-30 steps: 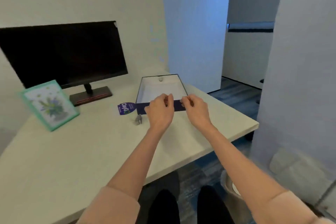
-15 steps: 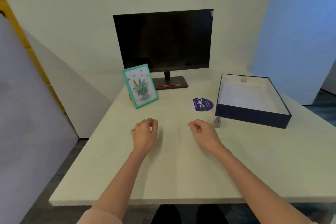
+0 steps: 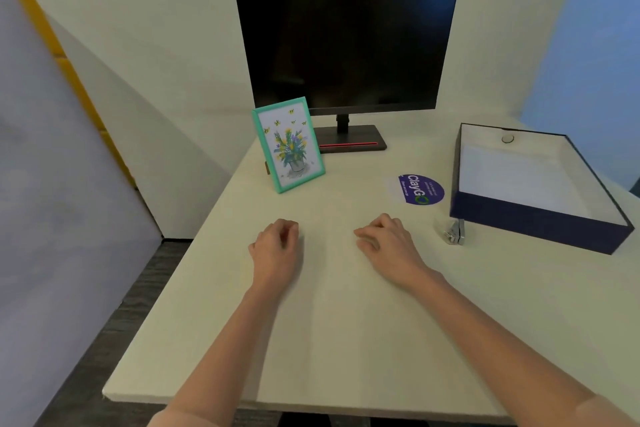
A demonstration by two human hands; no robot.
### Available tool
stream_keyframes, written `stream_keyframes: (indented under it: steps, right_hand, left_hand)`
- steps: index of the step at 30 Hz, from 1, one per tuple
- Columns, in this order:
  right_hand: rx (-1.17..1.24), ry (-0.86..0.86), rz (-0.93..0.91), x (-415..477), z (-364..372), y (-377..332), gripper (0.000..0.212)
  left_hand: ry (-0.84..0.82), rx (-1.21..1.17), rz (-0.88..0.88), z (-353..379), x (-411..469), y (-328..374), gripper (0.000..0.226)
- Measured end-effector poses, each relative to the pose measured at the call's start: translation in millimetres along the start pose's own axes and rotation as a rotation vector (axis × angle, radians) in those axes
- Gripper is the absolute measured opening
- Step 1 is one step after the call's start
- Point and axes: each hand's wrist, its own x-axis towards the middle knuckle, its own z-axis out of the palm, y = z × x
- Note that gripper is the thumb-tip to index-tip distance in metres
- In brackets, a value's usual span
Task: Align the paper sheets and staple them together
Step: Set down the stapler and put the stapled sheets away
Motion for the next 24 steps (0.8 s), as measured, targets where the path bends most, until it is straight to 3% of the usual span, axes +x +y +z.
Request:
stream_keyframes:
  steps: [11,17,24]
  right_hand:
    - [0.111,0.189,-0.021,24,8,0,0.022]
    - [0.145,-0.187,-0.029,49,-16,10,0.041]
    - [0.208,-0.046,0.006,56,-2,6,0.02]
  left_hand:
    - [0.014,-0.08,-0.015,0,0,-1,0.013]
    - [0.016,-0.089,-0.007,-1,0,-2,0.014]
    - [0.006,-0.069,-0.011,0,3,-4,0.018]
